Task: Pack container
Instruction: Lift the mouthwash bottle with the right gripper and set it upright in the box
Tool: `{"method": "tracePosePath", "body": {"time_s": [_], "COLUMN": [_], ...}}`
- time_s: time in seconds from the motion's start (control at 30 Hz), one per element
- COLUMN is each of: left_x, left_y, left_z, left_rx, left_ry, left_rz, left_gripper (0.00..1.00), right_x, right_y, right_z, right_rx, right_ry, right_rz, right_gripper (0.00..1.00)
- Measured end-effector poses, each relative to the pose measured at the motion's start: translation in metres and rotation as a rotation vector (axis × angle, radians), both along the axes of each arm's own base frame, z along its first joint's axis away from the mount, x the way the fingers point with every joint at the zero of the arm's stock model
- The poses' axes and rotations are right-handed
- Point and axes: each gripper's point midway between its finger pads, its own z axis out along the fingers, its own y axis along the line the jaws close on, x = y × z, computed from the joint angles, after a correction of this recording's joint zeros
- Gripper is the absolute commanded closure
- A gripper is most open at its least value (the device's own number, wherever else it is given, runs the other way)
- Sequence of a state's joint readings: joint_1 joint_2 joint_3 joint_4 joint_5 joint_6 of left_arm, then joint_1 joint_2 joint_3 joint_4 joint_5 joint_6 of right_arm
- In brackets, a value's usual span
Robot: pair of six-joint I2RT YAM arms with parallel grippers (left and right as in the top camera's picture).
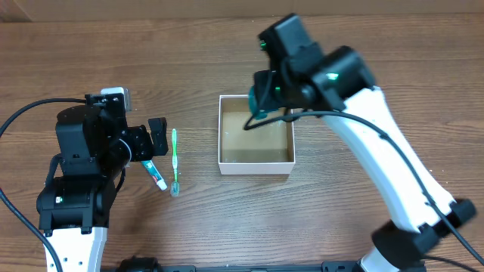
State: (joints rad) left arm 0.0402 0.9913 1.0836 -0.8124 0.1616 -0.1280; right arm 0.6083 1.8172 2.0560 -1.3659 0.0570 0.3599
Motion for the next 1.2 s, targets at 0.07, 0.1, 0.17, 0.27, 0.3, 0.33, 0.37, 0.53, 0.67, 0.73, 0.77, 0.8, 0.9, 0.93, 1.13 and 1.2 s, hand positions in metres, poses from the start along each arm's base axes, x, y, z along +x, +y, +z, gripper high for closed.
{"method": "tracePosePath", "body": {"time_s": [0.07,0.1,0.17,0.27,0.3,0.33,0.37,0.53,0.67,0.73,0.77,0.8,0.9,0.93,1.13,1.2], "left_x": [0.0,0.0,0.0,0.0,0.0,0.0,0.0,0.0,0.0,0.0,0.0,0.0,0.0,0.0,0.0,0.0], "left_y": [0.0,0.0,0.0,0.0,0.0,0.0,0.0,0.0,0.0,0.0,0.0,0.0,0.0,0.0,0.0,0.0], "left_z": [0.0,0.0,0.0,0.0,0.0,0.0,0.0,0.0,0.0,0.0,0.0,0.0,0.0,0.0,0.0,0.0], "left_rx": [0.0,0.0,0.0,0.0,0.0,0.0,0.0,0.0,0.0,0.0,0.0,0.0,0.0,0.0,0.0,0.0], "left_ry": [0.0,0.0,0.0,0.0,0.0,0.0,0.0,0.0,0.0,0.0,0.0,0.0,0.0,0.0,0.001,0.001], "left_rz": [0.0,0.0,0.0,0.0,0.0,0.0,0.0,0.0,0.0,0.0,0.0,0.0,0.0,0.0,0.0,0.0], "left_gripper": [0.0,0.0,0.0,0.0,0.0,0.0,0.0,0.0,0.0,0.0,0.0,0.0,0.0,0.0,0.0,0.0], "right_x": [0.006,0.009,0.02,0.029,0.031,0.033,0.035,0.047,0.049,0.049,0.049,0.049,0.049,0.049,0.046,0.045], "right_y": [0.009,0.013,0.02,0.026,0.027,0.028,0.029,0.037,0.039,0.039,0.039,0.039,0.039,0.04,0.042,0.042], "right_z": [-0.019,-0.03,-0.056,-0.085,-0.092,-0.102,-0.11,-0.135,-0.143,-0.144,-0.144,-0.145,-0.146,-0.146,-0.146,-0.147], "right_rx": [-0.011,-0.017,-0.036,-0.061,-0.067,-0.078,-0.084,-0.091,-0.093,-0.094,-0.094,-0.094,-0.096,-0.094,-0.086,-0.09], "right_ry": [0.036,0.056,0.096,0.137,0.148,0.164,0.174,0.184,0.188,0.191,0.191,0.192,0.195,0.197,0.207,0.211], "right_rz": [-0.018,-0.028,-0.055,-0.08,-0.087,-0.093,-0.097,-0.108,-0.113,-0.114,-0.115,-0.116,-0.113,-0.109,-0.084,-0.08], "right_gripper": [0.96,0.96,0.96,0.96,0.96,0.96,0.96,0.96,0.96,0.96,0.95,0.92,0.55,0.48,0.4,0.36]}}
